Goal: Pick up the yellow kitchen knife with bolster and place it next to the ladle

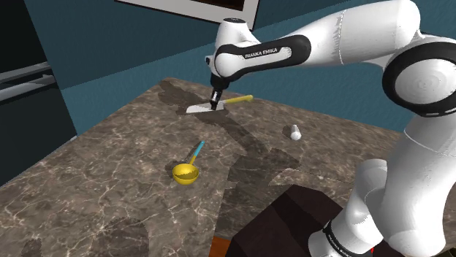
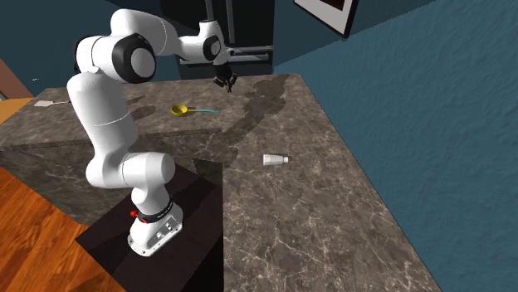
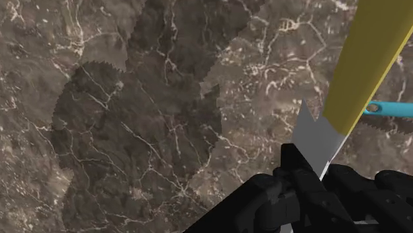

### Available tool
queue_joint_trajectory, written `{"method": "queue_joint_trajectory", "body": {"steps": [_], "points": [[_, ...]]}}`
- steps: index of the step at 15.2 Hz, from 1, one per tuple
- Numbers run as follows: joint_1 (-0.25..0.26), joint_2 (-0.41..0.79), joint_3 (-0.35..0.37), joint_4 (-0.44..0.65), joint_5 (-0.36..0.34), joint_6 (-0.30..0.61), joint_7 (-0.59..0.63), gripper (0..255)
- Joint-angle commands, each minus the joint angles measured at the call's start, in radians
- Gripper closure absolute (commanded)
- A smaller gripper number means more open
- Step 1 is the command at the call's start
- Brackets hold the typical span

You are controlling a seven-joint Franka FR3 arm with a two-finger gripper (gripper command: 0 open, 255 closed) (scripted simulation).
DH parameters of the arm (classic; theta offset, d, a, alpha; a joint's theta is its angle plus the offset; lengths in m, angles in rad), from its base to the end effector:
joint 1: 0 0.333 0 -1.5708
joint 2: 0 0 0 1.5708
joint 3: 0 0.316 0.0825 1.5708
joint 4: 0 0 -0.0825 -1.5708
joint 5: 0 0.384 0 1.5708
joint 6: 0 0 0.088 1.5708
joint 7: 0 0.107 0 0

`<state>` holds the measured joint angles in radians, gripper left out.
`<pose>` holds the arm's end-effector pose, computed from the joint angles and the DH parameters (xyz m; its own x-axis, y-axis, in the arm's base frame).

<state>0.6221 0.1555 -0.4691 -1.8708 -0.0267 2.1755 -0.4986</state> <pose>0.6038 0.1038 0.4548 0.7715 0.6286 0.0985 0.6110 -0.7751 0.1608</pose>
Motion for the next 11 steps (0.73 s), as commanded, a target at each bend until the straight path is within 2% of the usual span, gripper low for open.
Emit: {"method": "queue_joint_trajectory", "body": {"steps": [1,6,11], "points": [[0.015,0.048,0.017,0.058,0.016,-0.016,0.030,255],[0.043,0.171,0.053,0.225,0.050,-0.075,0.093,255],[0.058,0.318,0.086,0.443,0.083,-0.158,0.152,255]]}}
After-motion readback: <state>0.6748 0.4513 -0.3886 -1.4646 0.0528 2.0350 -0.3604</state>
